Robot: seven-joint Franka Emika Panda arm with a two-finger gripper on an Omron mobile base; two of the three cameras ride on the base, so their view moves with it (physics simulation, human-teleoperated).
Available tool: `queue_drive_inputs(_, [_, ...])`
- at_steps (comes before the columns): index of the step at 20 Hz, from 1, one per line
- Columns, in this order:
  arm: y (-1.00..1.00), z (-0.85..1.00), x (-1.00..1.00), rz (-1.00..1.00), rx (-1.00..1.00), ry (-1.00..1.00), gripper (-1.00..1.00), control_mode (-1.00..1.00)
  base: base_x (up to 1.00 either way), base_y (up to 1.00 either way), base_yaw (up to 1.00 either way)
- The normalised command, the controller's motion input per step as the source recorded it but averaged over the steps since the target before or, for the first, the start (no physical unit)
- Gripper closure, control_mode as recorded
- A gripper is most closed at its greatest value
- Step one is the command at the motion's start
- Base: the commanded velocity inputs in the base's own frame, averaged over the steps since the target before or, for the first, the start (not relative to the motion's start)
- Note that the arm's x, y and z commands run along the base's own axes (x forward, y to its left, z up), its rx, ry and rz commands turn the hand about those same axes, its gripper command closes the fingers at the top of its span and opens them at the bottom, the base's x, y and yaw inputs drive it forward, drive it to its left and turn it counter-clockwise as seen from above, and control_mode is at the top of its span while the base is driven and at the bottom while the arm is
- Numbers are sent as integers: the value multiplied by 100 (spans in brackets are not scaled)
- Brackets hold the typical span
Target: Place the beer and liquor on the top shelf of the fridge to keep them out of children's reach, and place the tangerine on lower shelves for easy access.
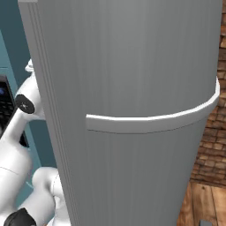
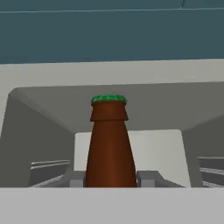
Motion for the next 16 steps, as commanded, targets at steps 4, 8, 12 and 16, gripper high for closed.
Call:
queue_drive_inputs(4, [-20,29,36,-3,-7,0,100,-100,0,0,0])
queue_drive_inputs(8, [-28,0,40,-1,0,-3,100,-100,0,0,0])
queue_drive_inputs(12, [-27,-9,48,0,2,-9,100,-100,0,0,0])
queue_drive_inputs(16, [-21,-3,58,0,5,-4,100,-100,0,0,0])
